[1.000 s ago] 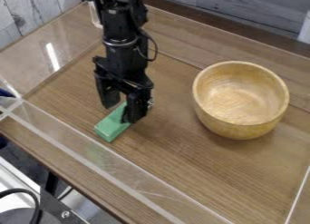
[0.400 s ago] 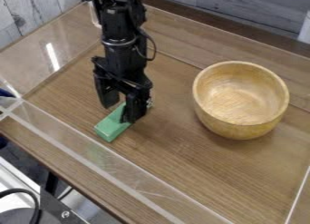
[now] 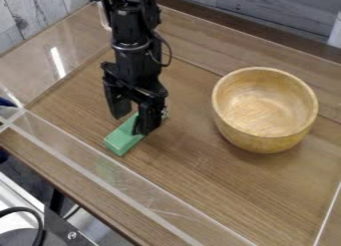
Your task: Put the green block in the brown bowl
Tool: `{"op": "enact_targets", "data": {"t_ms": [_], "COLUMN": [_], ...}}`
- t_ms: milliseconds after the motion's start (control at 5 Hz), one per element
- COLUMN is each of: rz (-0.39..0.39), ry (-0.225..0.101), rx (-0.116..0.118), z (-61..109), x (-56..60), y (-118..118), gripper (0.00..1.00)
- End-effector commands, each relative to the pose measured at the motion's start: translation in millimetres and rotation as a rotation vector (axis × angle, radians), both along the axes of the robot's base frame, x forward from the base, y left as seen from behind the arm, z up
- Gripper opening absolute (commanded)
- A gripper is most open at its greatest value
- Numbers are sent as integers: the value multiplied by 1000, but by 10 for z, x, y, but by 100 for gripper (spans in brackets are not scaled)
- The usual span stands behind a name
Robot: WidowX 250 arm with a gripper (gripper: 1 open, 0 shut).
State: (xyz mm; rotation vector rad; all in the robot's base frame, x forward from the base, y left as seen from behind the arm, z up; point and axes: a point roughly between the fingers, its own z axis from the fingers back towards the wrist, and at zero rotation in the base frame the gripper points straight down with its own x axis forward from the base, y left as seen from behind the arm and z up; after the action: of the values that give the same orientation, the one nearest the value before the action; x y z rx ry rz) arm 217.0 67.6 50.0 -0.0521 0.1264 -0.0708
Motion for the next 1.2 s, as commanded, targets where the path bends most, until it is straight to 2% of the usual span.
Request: {"op": "enact_targets", "data": {"t_ms": [0,200,400,600,1000], "rz": [13,18,24,27,36], "ry": [-28,-14,-8,-10,-46], "rx": [14,15,14,12,2], "z": [13,-69,-122,-107,132], "x": [62,68,77,86,161], "y": [54,66,74,69,47], "gripper": [100,100,0,0,0]}}
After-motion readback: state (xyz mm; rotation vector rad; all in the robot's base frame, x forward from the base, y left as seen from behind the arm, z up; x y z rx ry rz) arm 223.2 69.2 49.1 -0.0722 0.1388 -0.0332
